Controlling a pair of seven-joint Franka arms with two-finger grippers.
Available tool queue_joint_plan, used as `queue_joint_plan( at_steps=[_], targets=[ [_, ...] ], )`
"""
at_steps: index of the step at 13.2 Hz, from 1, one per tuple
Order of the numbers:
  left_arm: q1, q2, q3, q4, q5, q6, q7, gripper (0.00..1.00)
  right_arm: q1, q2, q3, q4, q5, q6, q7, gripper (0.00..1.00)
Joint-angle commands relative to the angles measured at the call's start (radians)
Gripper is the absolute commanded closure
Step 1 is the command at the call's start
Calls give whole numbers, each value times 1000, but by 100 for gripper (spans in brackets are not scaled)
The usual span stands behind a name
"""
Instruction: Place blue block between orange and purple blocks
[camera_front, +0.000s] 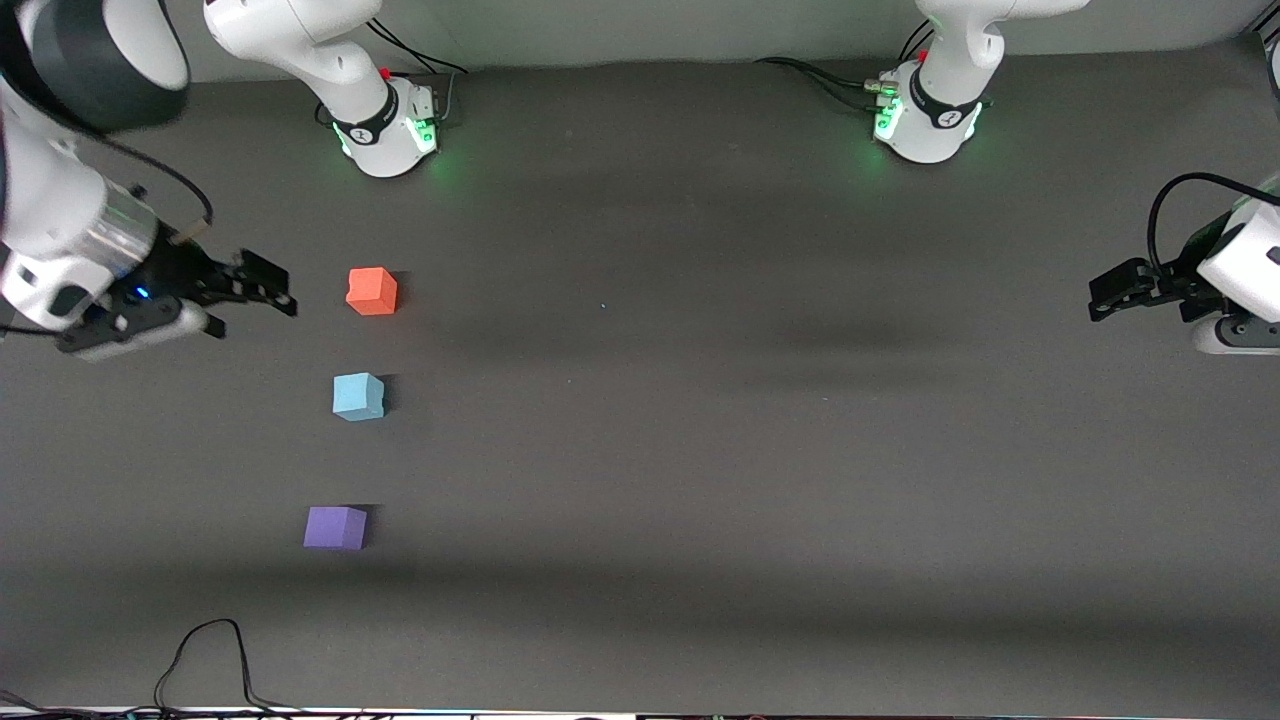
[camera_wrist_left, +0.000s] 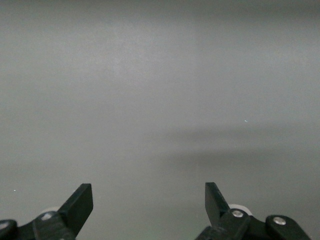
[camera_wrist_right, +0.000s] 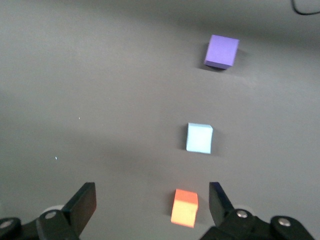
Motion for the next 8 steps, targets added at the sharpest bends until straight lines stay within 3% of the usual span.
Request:
queue_joint_plan(
  at_steps=[1,3,5,8],
  targets=[
    [-7,-13,6,-3,-9,-14,17,0,-117,-64,90,-16,-57,-57,41,0],
    [-7,-13,6,-3,-9,-14,17,0,-128,-81,99,-14,-85,-96,52,0],
    [-7,-13,6,-3,-9,-14,17,0,-256,-96,206,-14,-85,-143,68,0],
    [-8,-12,6,-3,-9,-18,17,0,-274,-97,223,-17,-85,-146,69,0]
  ],
)
